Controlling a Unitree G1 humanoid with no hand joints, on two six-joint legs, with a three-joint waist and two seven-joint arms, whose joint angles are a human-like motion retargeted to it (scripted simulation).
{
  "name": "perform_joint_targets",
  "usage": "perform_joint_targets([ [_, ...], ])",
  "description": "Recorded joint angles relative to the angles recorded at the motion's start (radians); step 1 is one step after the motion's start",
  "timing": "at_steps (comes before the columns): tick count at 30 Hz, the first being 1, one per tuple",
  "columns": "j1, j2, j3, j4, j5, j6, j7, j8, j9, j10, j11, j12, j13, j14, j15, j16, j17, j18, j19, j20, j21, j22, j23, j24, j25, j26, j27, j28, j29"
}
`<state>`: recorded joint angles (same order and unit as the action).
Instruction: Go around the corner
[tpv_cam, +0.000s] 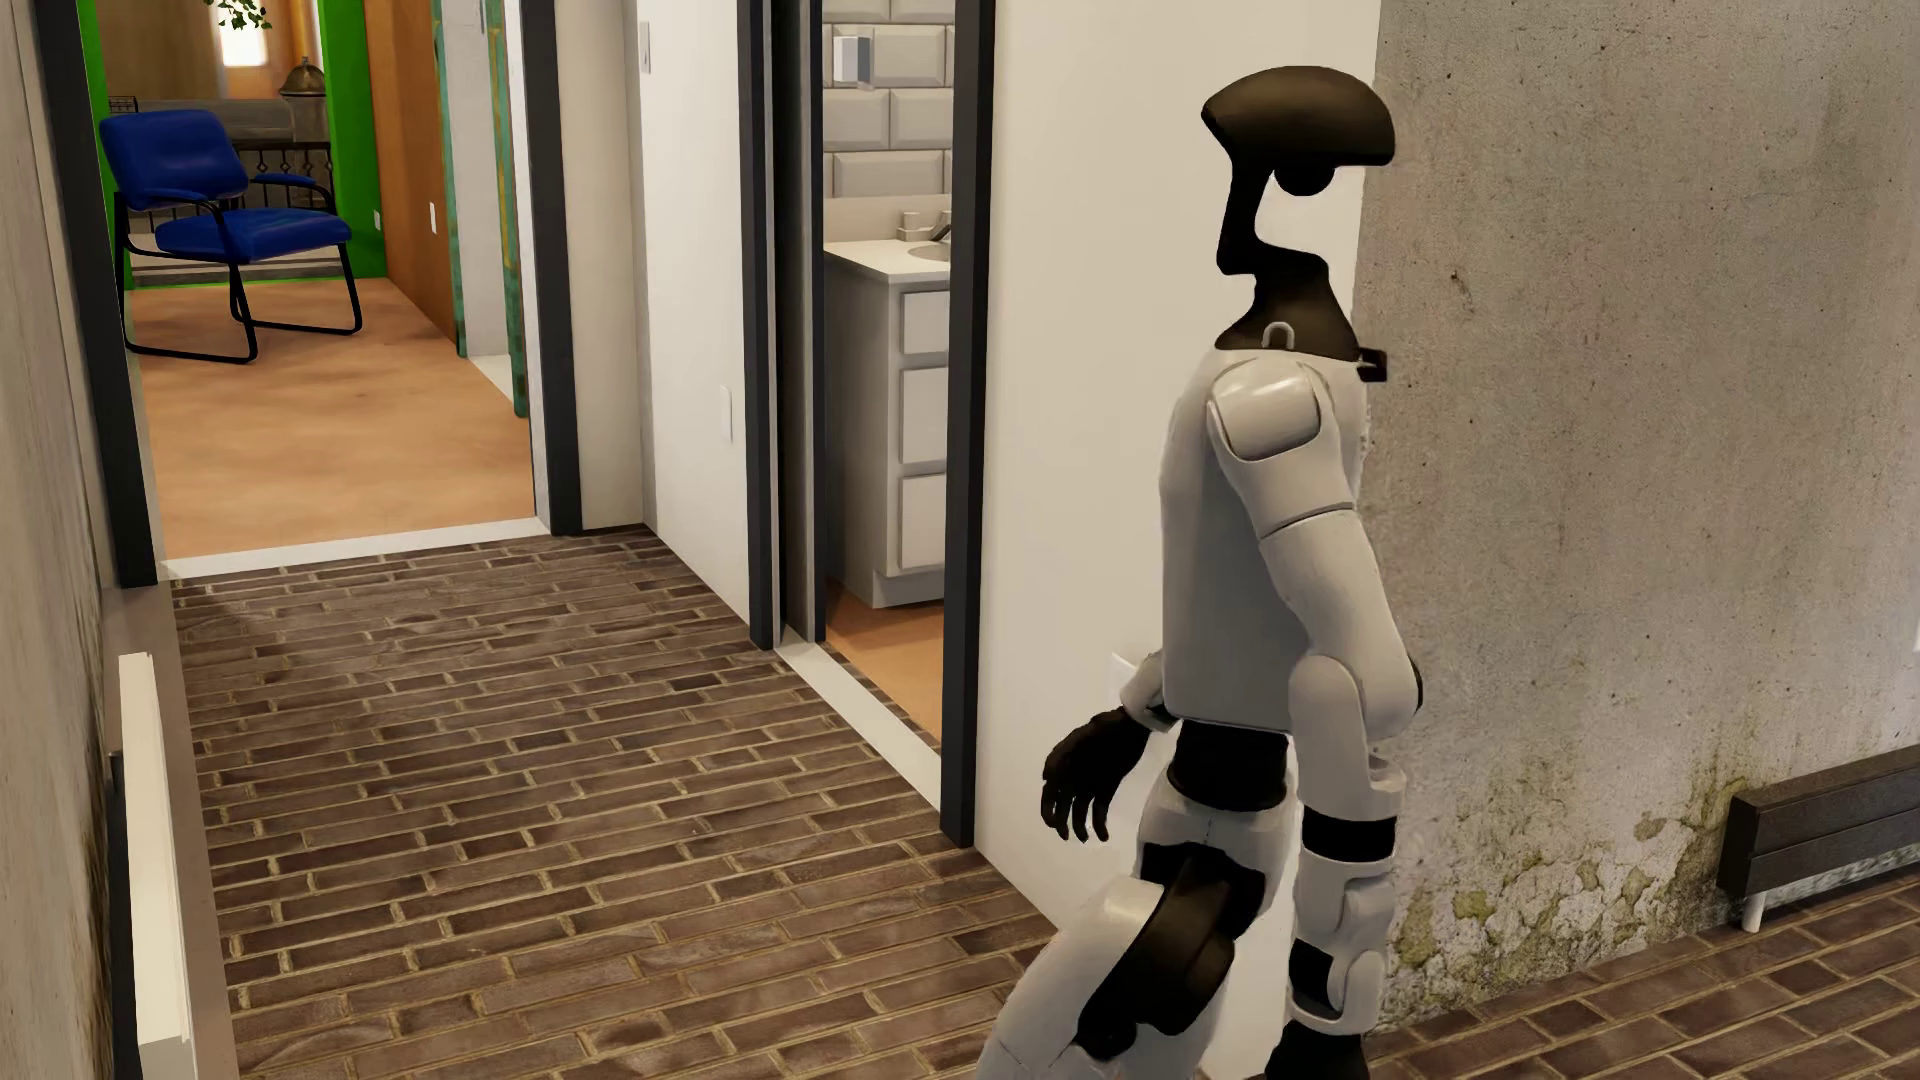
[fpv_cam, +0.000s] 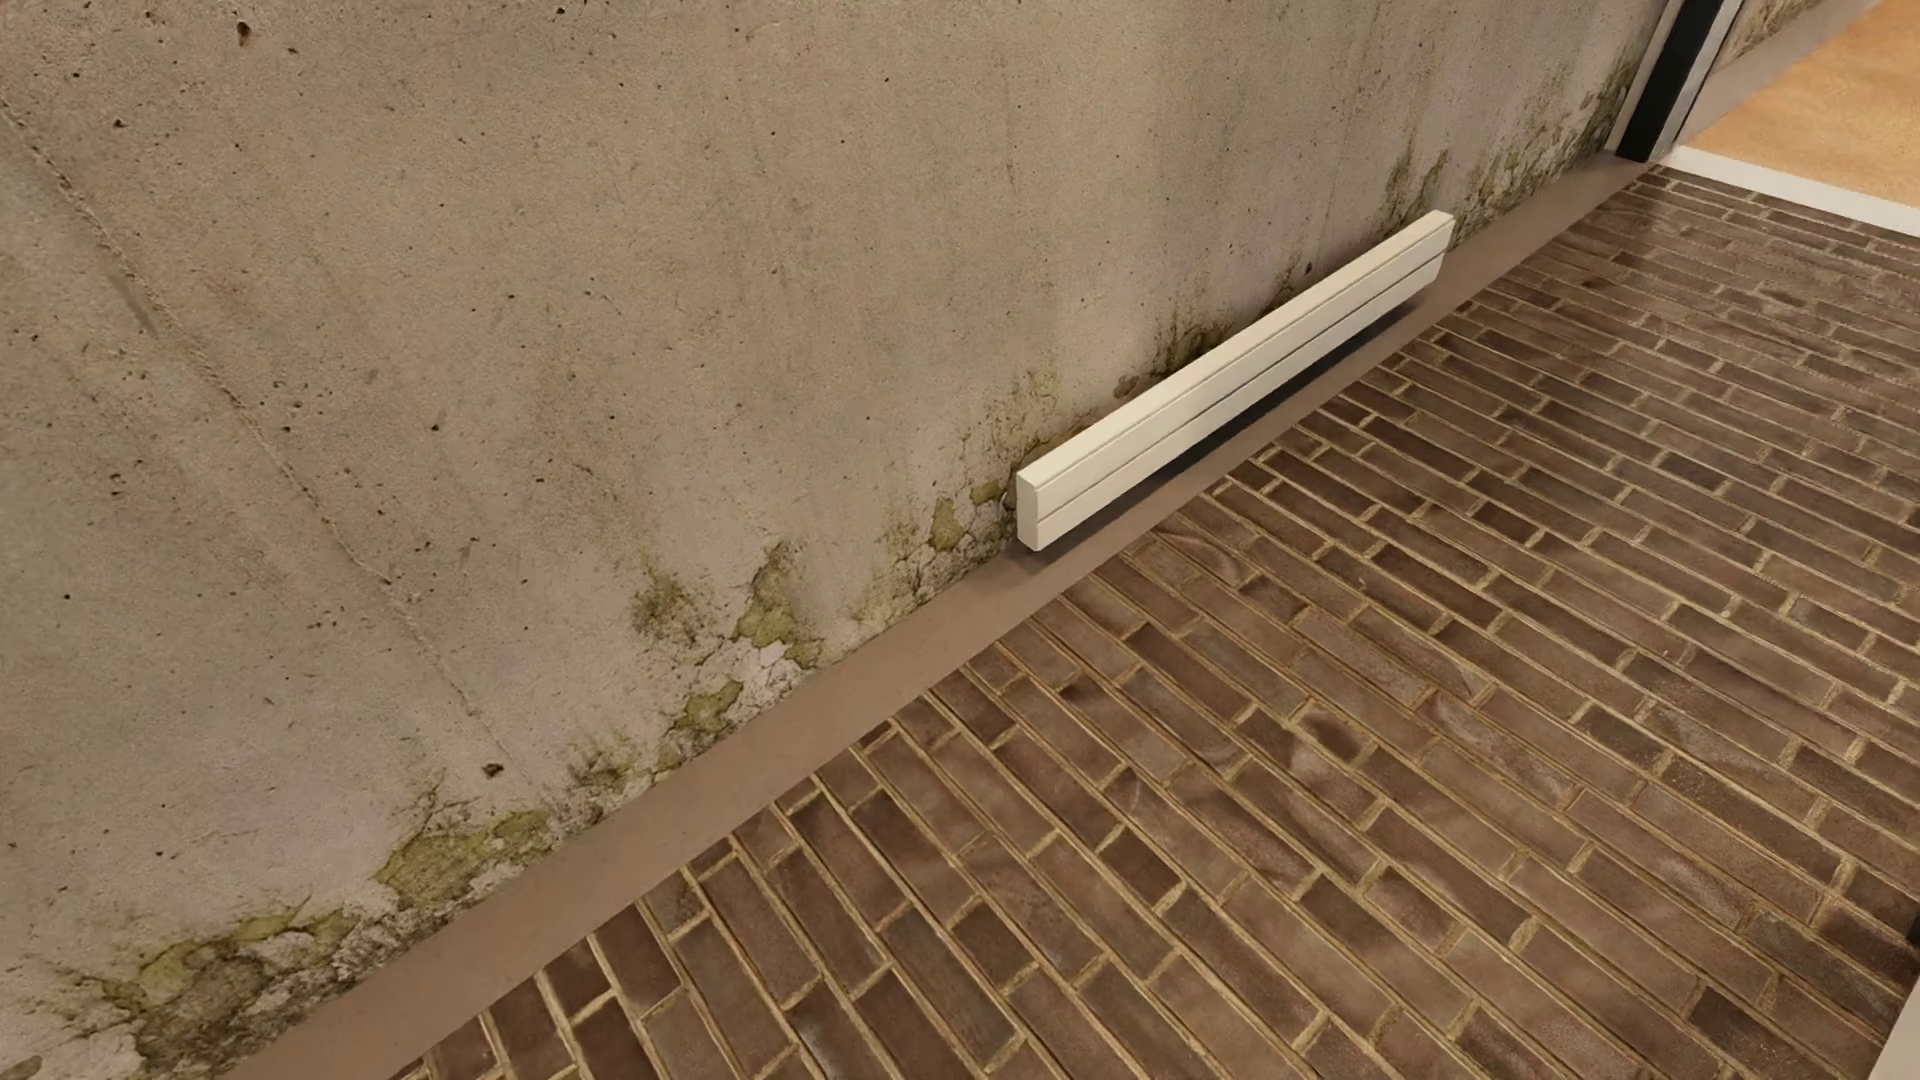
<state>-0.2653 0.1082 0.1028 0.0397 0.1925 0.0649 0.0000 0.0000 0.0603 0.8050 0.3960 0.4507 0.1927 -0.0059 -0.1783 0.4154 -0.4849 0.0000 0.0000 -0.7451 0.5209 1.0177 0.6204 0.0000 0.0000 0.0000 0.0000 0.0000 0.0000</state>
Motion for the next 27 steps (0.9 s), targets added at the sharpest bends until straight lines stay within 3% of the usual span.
perform_joint_targets([
  [4,-0.042,0.119,-0.005,-0.057,-0.03,0.001,0.0,0.0,0.033,-0.295,-0.017,-0.039,-0.035,0.194,-0.011,0.038,0.024,0.0,0.0,0.092,0.087,-0.03,0.06,0.0,0.0,0.0,0.0,0.0,0.0],
  [7,-0.062,0.206,0.015,-0.086,-0.029,0.027,0.0,0.0,0.03,-0.294,-0.016,-0.058,0.037,0.194,-0.005,0.054,0.022,0.0,0.0,0.238,0.282,-0.081,0.184,0.0,0.0,0.0,0.0,0.0,0.0],
  [9,-0.056,0.258,0.05,-0.089,-0.065,-0.014,0.0,0.0,0.015,-0.231,-0.015,-0.056,0.102,0.209,0.064,0.072,0.051,0.0,0.0,0.282,0.474,-0.094,0.312,0.0,0.0,0.0,0.0,0.0,0.0],
  [12,0.053,0.102,0.069,-0.068,-0.105,-0.077,0.0,0.0,0.0,-0.2,0.251,-0.068,0.194,0.041,0.326,0.081,0.047,0.0,0.0,0.235,0.632,-0.055,0.355,0.0,0.0,0.0,0.0,0.0,0.0],
  [14,0.09,-0.194,0.019,-0.045,-0.092,-0.094,0.0,0.0,-0.033,-0.218,0.623,-0.085,0.184,-0.036,0.454,0.064,0.025,0.0,0.0,0.197,0.559,-0.05,0.329,0.0,0.0,0.0,0.0,0.0,0.0],
  [16,0.18,-0.398,-0.066,-0.021,-0.061,-0.06,0.0,0.0,-0.04,-0.266,0.827,-0.106,0.172,-0.069,0.315,0.038,0.013,0.0,0.0,0.176,0.395,-0.067,0.281,0.0,0.0,0.0,0.0,0.0,0.0],
  [18,0.31,-0.499,-0.121,-0.018,-0.03,-0.026,0.0,0.0,-0.026,-0.319,0.702,-0.114,0.184,-0.089,0.366,0.021,0.019,0.0,0.0,0.213,0.208,-0.101,0.202,0.0,0.0,0.0,0.0,0.0,0.0],
  [20,0.404,-0.511,-0.18,-0.024,-0.008,-0.012,0.0,0.0,0.002,-0.336,0.366,-0.124,0.178,-0.108,0.475,0.024,0.048,0.0,0.0,0.271,0.12,-0.134,0.143,0.0,0.0,0.0,0.0,0.0,0.0],
  [21,0.457,-0.488,-0.197,-0.033,-0.007,-0.013,0.0,0.0,0.019,-0.341,0.197,-0.131,0.178,-0.116,0.471,0.03,0.059,0.0,0.0,0.286,0.11,-0.142,0.124,0.0,0.0,0.0,0.0,0.0,0.0],
  [23,0.541,-0.462,-0.213,-0.067,-0.042,-0.02,0.0,0.0,0.031,-0.348,0.014,-0.133,0.19,-0.131,0.226,0.041,0.064,0.0,0.0,0.312,0.124,-0.16,0.104,0.0,0.0,0.0,0.0,0.0,0.0],
  [24,0.572,-0.485,-0.208,-0.074,-0.05,-0.015,0.0,0.0,0.028,-0.345,0.018,-0.125,0.192,-0.137,0.197,0.042,0.063,0.0,0.0,0.326,0.146,-0.17,0.119,0.0,0.0,0.0,0.0,0.0,0.0],
  [26,0.61,-0.528,-0.218,-0.04,-0.03,0.019,0.0,0.0,0.006,-0.317,0.062,-0.076,0.187,-0.108,0.449,0.033,0.062,0.0,0.0,0.359,0.221,-0.183,0.202,0.0,0.0,0.0,0.0,0.0,0.0],
  [27,0.608,-0.542,-0.22,-0.006,-0.015,0.046,0.0,0.0,-0.017,-0.281,0.099,-0.039,0.193,-0.046,0.503,0.023,0.058,0.0,0.0,0.36,0.271,-0.179,0.253,0.0,0.0,0.0,0.0,0.0,0.0],
])
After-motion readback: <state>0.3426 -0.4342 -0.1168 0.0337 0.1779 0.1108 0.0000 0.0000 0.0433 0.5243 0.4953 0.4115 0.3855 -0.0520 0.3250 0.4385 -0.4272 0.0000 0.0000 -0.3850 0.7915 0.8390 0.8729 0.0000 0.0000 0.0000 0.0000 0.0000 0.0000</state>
